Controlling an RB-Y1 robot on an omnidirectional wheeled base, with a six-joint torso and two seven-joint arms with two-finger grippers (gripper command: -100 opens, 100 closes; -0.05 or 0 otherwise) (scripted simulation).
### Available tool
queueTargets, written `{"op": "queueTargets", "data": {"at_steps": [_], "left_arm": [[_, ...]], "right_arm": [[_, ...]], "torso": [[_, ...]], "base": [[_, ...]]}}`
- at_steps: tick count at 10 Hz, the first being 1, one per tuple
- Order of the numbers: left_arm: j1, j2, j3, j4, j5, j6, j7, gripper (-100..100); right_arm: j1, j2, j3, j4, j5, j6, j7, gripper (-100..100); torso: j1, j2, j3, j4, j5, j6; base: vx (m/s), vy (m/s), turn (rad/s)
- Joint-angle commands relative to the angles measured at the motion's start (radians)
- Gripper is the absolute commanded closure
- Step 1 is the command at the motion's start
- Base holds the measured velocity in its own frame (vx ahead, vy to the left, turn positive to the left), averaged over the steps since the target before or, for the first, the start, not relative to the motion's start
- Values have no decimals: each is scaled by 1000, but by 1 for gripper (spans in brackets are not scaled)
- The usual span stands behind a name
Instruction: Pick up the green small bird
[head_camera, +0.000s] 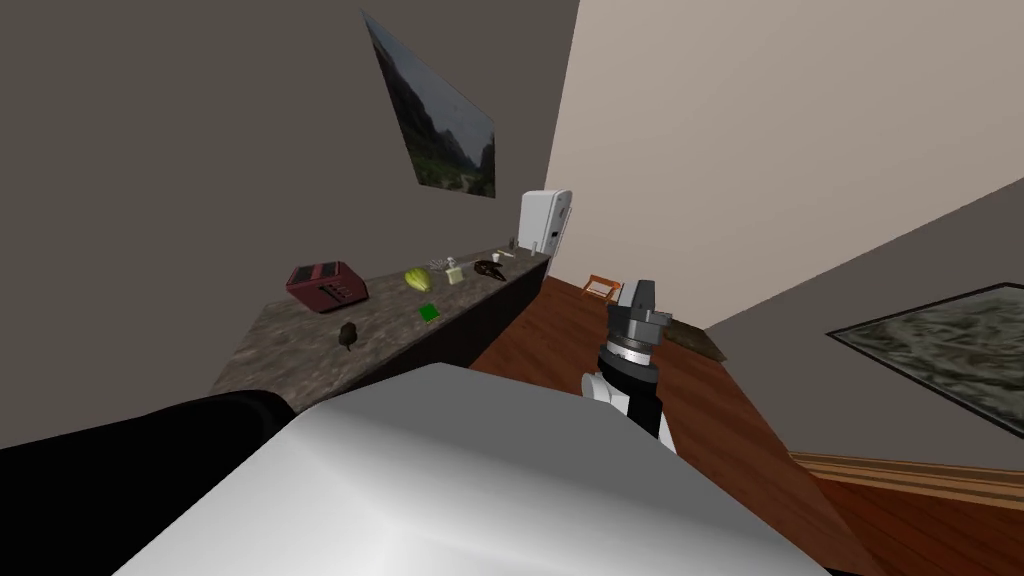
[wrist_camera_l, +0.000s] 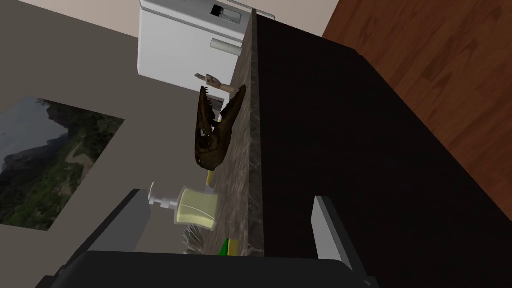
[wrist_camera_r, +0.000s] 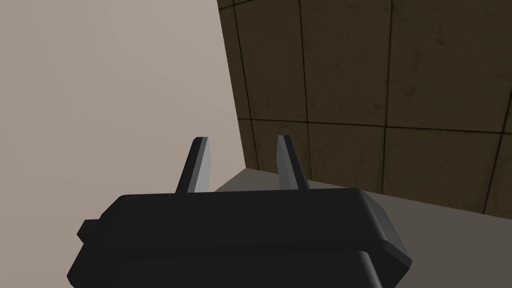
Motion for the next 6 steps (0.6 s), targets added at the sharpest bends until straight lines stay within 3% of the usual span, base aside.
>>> {"op": "queueTargets", "data": {"at_steps": [1, 2, 4, 5, 6], "left_arm": [[50, 50, -4, 50, 4, -17, 33, -100], [59, 50, -4, 59, 4, -17, 33, -100], [136, 122, -7, 125, 11, -24, 87, -100], [161, 137, -7, 137, 11, -24, 87, -100], [186, 180, -7, 173, 15, -25, 112, -100]], "right_arm": [[0, 0, 0, 0, 0, 0, 0, 0], [0, 0, 0, 0, 0, 0, 0, 0], [0, 0, 0, 0, 0, 0, 0, 0], [0, 0, 0, 0, 0, 0, 0, 0], [0, 0, 0, 0, 0, 0, 0, 0]], "torso": [[0, 0, 0, 0, 0, 0], [0, 0, 0, 0, 0, 1], [0, 0, 0, 0, 0, 0], [0, -1, 0, 0, 0, 0], [1, -1, 0, 0, 0, 0]], "base": [[-6, -16, -363], [-5, -7, -210], [1, -17, -387], [5, -7, -247], [9, -10, -436]]}}
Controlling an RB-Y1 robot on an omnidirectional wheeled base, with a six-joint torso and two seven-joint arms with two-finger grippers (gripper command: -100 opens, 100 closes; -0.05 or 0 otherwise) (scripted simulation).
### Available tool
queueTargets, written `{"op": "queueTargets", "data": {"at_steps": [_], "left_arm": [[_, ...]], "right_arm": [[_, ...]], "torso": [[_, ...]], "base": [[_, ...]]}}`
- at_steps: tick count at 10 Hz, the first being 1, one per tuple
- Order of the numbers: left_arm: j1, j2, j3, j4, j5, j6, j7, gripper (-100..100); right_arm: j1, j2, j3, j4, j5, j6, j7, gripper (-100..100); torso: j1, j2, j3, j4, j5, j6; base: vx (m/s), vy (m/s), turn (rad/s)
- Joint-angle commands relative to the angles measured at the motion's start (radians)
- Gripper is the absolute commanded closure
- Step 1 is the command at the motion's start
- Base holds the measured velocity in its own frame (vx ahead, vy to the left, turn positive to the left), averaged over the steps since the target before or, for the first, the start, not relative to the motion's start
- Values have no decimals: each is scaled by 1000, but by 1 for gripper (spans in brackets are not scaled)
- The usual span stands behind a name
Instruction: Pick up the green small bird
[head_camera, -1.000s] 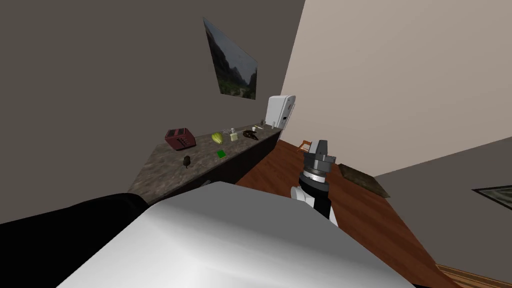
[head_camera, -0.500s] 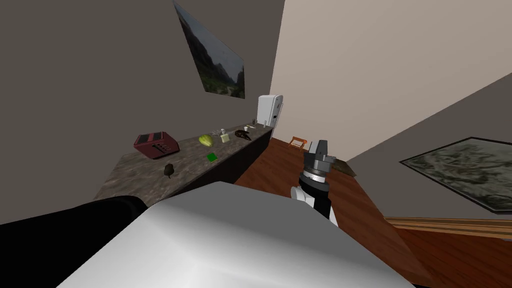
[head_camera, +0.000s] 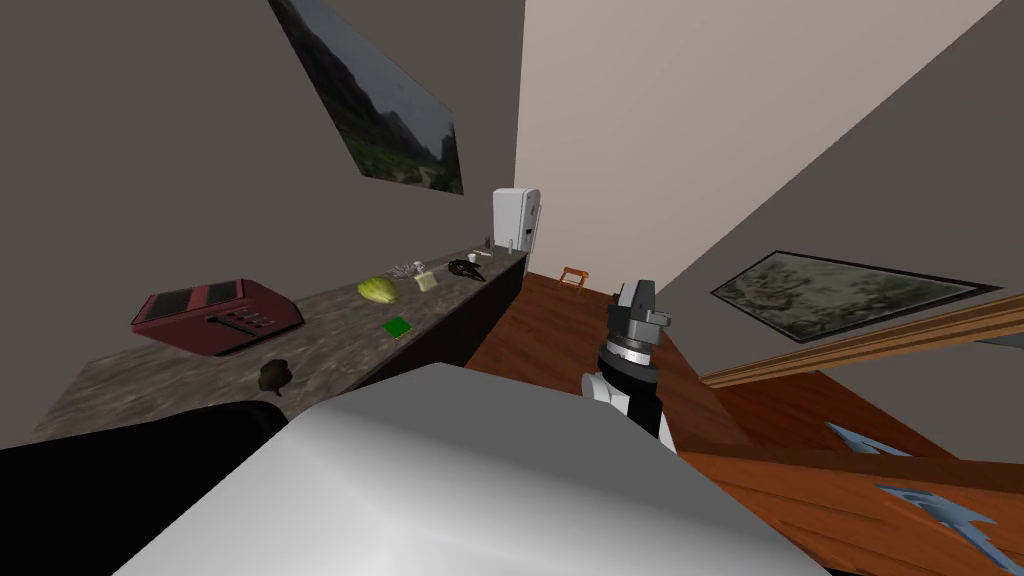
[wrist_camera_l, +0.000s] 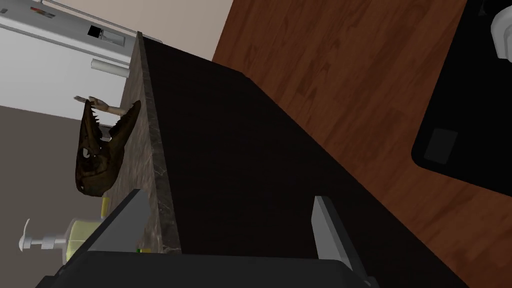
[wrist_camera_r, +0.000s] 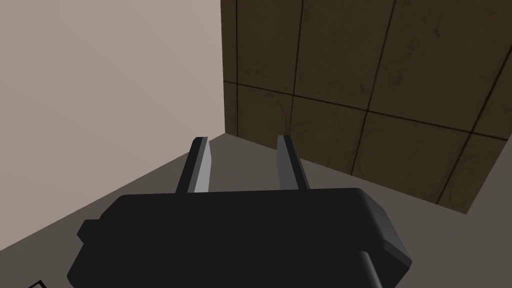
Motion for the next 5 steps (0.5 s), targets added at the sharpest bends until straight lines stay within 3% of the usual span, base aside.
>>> {"op": "queueTargets", "data": {"at_steps": [1, 2, 3, 4, 5], "left_arm": [[38, 13, -8, 38, -4, -14, 6, -100], [69, 57, -8, 73, 0, -11, 30, -100], [83, 57, -8, 73, 0, -11, 30, -100], [115, 101, -6, 106, 3, -6, 52, -100], [125, 101, -6, 106, 3, -6, 52, -100]], "right_arm": [[0, 0, 0, 0, 0, 0, 0, 0], [0, 0, 0, 0, 0, 0, 0, 0], [0, 0, 0, 0, 0, 0, 0, 0], [0, 0, 0, 0, 0, 0, 0, 0], [0, 0, 0, 0, 0, 0, 0, 0]], "torso": [[0, 0, 0, 0, 0, 0], [0, 0, 0, 0, 0, -2], [1, 0, 0, 0, 0, -1], [0, 0, 0, 0, 0, -2], [0, -1, 0, 0, 0, -1]], "base": [[9, 6, -189], [15, 2, -269], [13, 7, -168], [17, 1, -272], [12, 8, -147]]}}
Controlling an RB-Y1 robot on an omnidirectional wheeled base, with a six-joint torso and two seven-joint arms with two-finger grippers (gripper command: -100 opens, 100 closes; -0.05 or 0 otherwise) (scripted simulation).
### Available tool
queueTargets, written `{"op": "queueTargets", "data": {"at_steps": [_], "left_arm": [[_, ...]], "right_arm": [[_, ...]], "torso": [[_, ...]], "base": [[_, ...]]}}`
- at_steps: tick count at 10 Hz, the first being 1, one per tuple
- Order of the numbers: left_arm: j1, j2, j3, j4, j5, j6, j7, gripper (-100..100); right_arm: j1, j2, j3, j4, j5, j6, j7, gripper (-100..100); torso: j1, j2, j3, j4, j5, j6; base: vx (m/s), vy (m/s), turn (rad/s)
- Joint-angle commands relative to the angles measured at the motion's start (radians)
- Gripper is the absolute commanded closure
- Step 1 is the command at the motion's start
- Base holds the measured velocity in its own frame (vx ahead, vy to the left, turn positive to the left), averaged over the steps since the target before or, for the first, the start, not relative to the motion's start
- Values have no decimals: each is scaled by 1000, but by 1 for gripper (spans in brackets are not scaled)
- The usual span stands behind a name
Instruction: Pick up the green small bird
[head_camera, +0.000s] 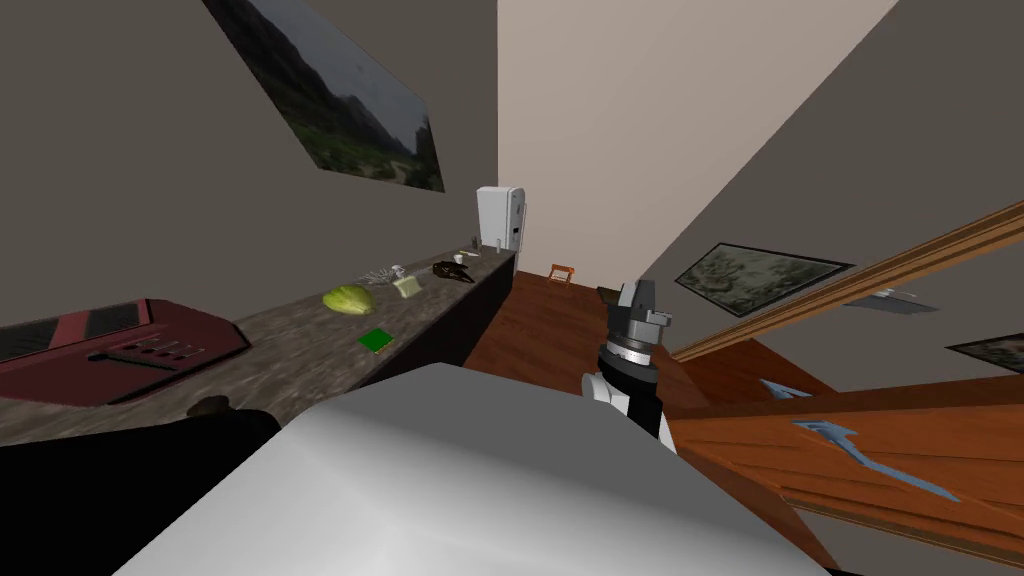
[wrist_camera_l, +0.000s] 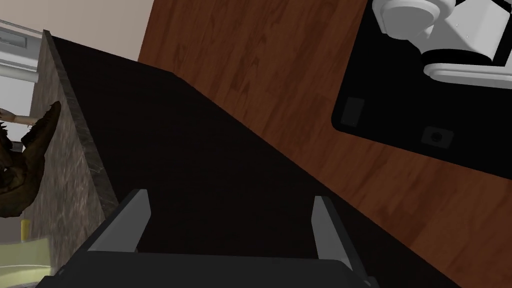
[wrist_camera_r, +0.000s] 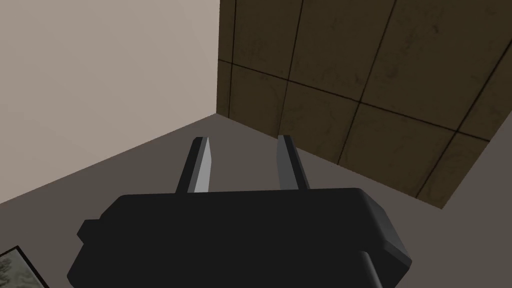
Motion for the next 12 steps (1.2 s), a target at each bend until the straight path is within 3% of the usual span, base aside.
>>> {"op": "queueTargets", "data": {"at_steps": [1, 3, 4, 6, 7, 9, 12], "left_arm": [[47, 50, 2, 50, 4, -6, 26, -100], [107, 126, 12, 110, 11, 16, 62, -100], [116, 133, 12, 110, 11, 16, 62, -100], [170, 199, 27, 162, 18, 50, 91, -100], [170, 204, 27, 162, 18, 50, 91, -100], [205, 260, 44, 205, 23, 93, 113, -100], [215, 320, 67, 250, 27, 167, 133, -100]], "right_arm": [[0, 0, 0, 0, 0, 0, 0, 0], [0, 0, 0, 0, 0, 0, 0, 0], [0, 0, 0, 0, 0, 0, 0, 0], [0, 0, 0, 0, 0, 0, 0, 0], [0, 0, 0, 0, 0, 0, 0, 0], [0, 0, 0, 0, 0, 0, 0, 0], [0, 0, 0, 0, 0, 0, 0, 0]], "torso": [[0, 0, 0, 0, 0, 0], [2, -1, -1, 0, 0, 1], [4, -1, -1, 0, 1, 1], [4, -1, -1, 0, 1, 1], [6, -1, -1, 0, 1, 1], [6, -1, 0, 0, 1, 0], [14, 0, 0, 0, 4, 0]], "base": [[14, 6, -319], [27, 47, -368], [20, 63, -81], [18, 77, -213], [14, 87, -118], [3, 122, -186], [-20, 221, -143]]}}
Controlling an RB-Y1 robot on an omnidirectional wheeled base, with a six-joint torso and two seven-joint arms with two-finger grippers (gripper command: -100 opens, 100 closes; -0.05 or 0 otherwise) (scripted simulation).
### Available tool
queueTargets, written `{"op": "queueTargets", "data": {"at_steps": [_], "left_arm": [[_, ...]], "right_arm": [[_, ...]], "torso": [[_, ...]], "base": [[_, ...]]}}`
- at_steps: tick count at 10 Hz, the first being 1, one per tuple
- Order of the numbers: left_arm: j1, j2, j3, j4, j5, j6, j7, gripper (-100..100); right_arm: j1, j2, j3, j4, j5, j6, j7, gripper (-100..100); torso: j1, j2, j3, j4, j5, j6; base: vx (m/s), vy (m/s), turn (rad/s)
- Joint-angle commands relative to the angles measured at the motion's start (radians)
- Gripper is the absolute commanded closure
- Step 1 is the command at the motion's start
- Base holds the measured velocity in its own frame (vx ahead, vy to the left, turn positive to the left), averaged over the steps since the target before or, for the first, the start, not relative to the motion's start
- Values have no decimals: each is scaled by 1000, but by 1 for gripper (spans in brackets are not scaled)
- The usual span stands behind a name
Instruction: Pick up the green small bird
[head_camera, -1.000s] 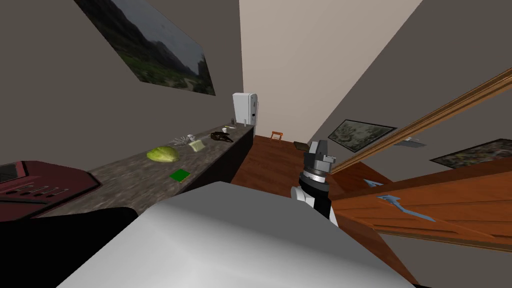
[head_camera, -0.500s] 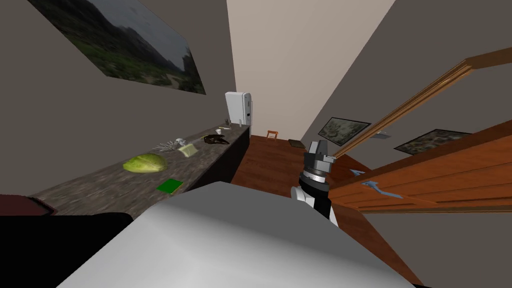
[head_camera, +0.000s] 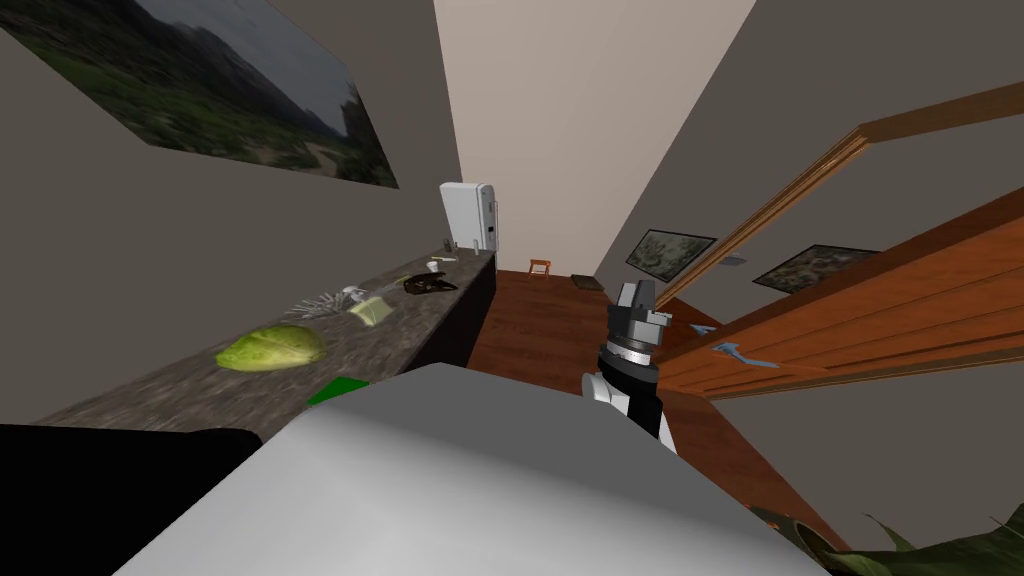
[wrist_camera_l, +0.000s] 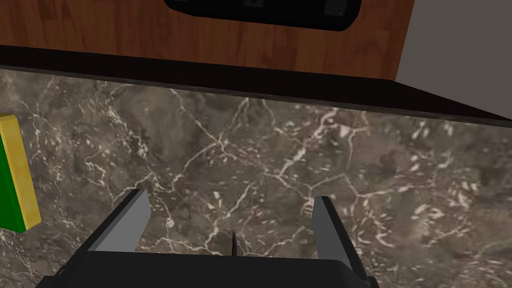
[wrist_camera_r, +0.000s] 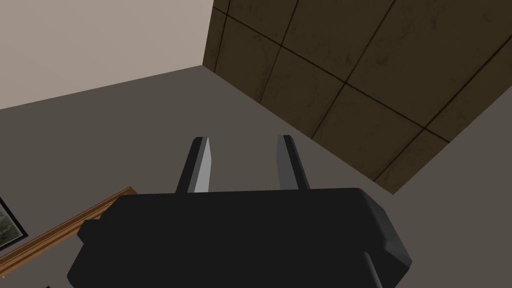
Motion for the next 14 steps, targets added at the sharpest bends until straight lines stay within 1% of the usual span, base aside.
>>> {"op": "queueTargets", "data": {"at_steps": [1, 3, 4, 5, 6, 7, 8, 10, 11, 12, 13, 14], "left_arm": [[-7, 28, 11, 13, 2, 50, 10, -100], [-34, 45, 17, 22, 0, 104, 15, -100], [-34, 45, 17, 22, 0, 105, 15, -100], [-48, 48, 17, 22, -1, 123, 16, -100], [-40, 47, 17, 23, 0, 109, 15, -100], [-42, 47, 17, 23, 0, 114, 16, 0], [-72, 34, 22, 65, -34, 92, 31, -100], [-132, 6, 31, 133, -99, 48, 62, -100], [-132, 6, 31, 150, -103, 48, 62, -100], [-163, -8, 36, 181, -137, 27, 77, -100], [-163, -8, 36, 192, -137, 27, 77, -100], [-193, -21, 40, 229, -171, 5, 93, -100]], "right_arm": [[0, 0, 0, 0, 0, 0, 0, 0], [0, 0, 0, 0, 0, 0, 0, 0], [0, 0, 0, 0, 0, 0, 0, 0], [0, 0, 0, 0, 0, 0, 0, 0], [0, 0, 0, 0, 0, 0, 0, 0], [0, 0, 0, 0, 0, 0, 0, 0], [0, 0, 0, 0, 0, 0, 0, 0], [0, 0, 0, 0, 0, 0, 0, 0], [0, 1, 0, 0, 0, 0, 0, 0], [0, 0, 0, 0, 0, 0, 0, 0], [0, 0, 0, 0, 0, 0, 0, 0], [0, 0, 0, 0, 0, 0, 0, 0]], "torso": [[0, 0, 0, 0, 0, 0], [0, -1, 0, 0, 1, 0], [1, 0, 0, 0, 1, 0], [-5, -1, 0, 0, 0, -1], [-9, -1, 0, 0, -2, -1], [-14, -1, -1, 0, -3, -1], [-17, -2, -1, 0, -4, -1], [-21, -4, -2, -1, -4, -1], [-22, -5, -2, -1, -5, -1], [-22, -4, -2, -1, -5, -1], [-21, -4, -2, -1, -5, -1], [-20, -4, -2, -1, -5, -1]], "base": [[-35, 260, -76], [-38, 264, -39], [-33, 175, -14], [-37, 107, 12], [-18, 46, -6], [-3, 11, -3], [8, -9, 0], [24, -44, 3], [21, -36, 4], [17, -25, 1], [13, -16, 1], [15, -19, 0]]}}
